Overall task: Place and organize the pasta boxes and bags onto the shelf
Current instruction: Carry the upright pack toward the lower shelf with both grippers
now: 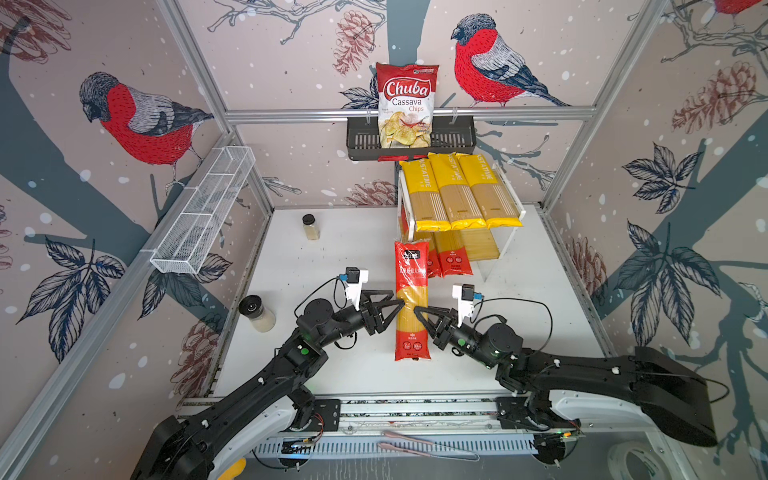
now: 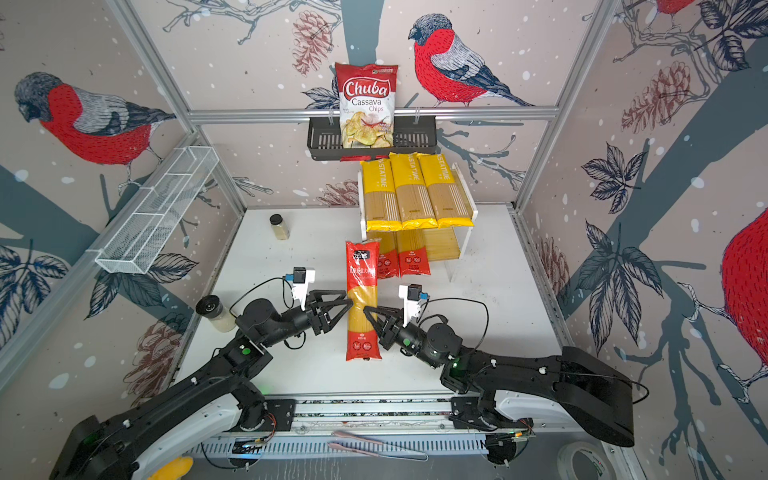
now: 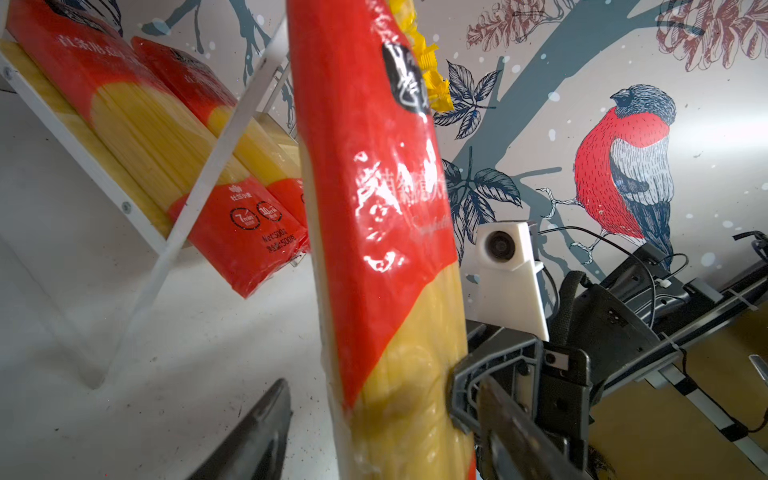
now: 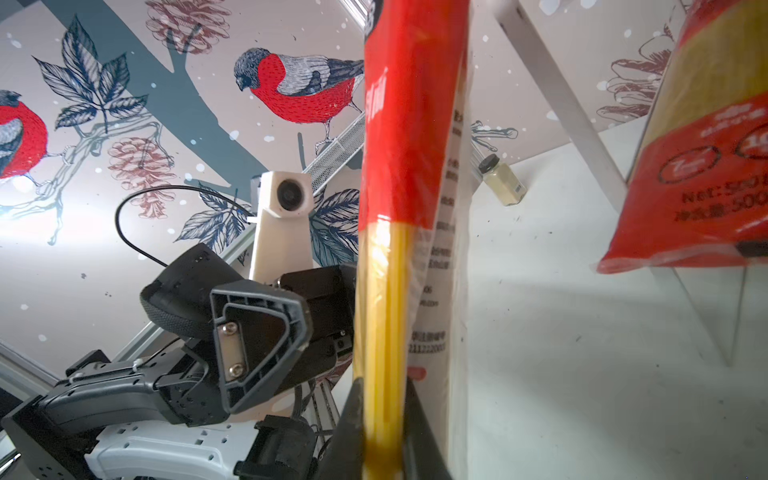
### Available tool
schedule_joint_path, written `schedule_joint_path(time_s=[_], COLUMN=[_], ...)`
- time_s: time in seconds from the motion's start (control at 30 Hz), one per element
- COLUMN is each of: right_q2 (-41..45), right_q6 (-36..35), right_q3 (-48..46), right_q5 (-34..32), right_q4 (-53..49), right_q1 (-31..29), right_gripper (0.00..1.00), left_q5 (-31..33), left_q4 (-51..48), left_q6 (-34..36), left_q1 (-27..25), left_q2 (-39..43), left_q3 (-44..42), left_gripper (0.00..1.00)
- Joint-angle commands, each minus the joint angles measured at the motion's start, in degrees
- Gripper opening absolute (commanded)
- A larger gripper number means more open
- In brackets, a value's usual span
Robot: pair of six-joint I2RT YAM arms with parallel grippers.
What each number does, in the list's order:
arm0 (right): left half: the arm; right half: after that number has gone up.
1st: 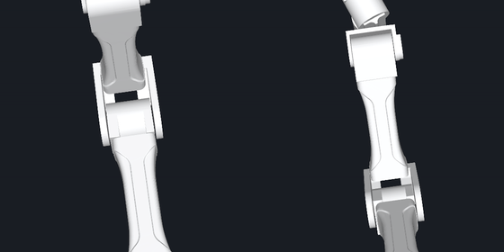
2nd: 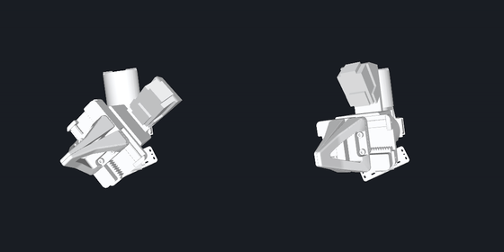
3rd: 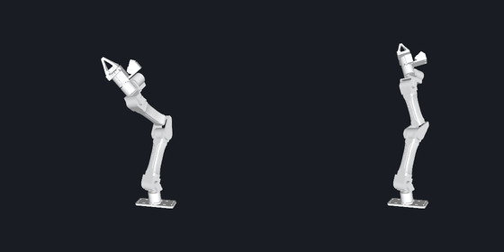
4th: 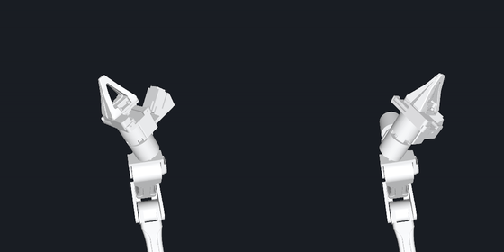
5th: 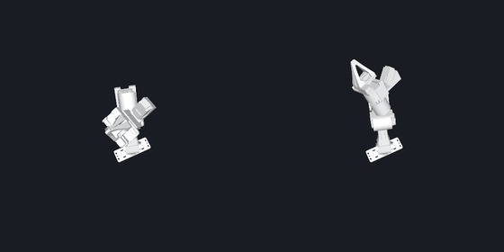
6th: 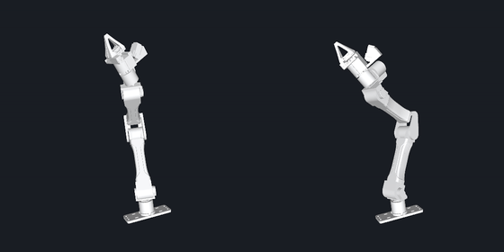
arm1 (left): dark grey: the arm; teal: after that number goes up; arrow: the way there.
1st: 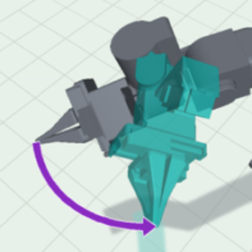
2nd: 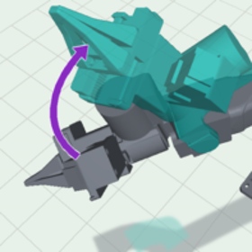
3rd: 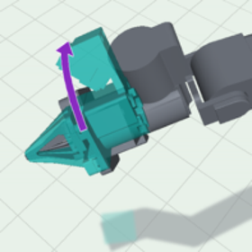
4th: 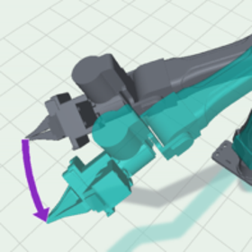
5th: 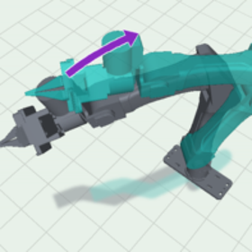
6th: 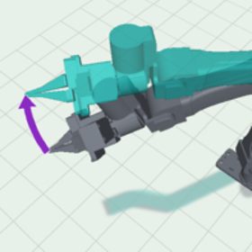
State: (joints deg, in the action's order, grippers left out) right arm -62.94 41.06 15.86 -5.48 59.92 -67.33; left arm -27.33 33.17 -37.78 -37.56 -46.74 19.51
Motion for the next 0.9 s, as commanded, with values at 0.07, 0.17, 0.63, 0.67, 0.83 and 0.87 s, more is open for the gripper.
schedule_joint_path(time_s=[0.07,0.17,0.63,0.67,0.83,0.87], right_q2=[0.9,0.7,-1.6,-1.6,-1.2,-1.0], right_q6=[0.7,-0.1,3.1,3.3,3.9,3.9], right_q3=[-0.1,-0.4,-3.6,-3.8,-5.4,-5.9], right_q5=[1.9,2.3,-0.7,-1.0,-3.4,-4.1], right_q4=[13.5,14.4,17.6,17.3,15.9,15.7], right_q1=[-1.8,-3.0,-4.3,-4.2,-4.2,-4.2], right_gripper=[0.01,0.02,0.17,0.18,0.26,0.27], left_q5=[-1.1,-1.1,-3.9,-4.1,-3.5,-3.2], left_q4=[7.7,9.3,12.3,12.6,11.9,11.8], left_q6=[-0.8,-1.1,-1.8,-2.1,-2.3,-2.5], left_q1=[-1.7,-2.3,-3.3,-3.4,-4.1,-4.2], left_q2=[-2.4,-3.7,-9.7,-10.3,-11.9,-12.0], left_q3=[1.0,1.3,5.0,5.3,5.5,5.2], left_gripper=[0.68,0.66,0.34,0.31,0.24,0.22])
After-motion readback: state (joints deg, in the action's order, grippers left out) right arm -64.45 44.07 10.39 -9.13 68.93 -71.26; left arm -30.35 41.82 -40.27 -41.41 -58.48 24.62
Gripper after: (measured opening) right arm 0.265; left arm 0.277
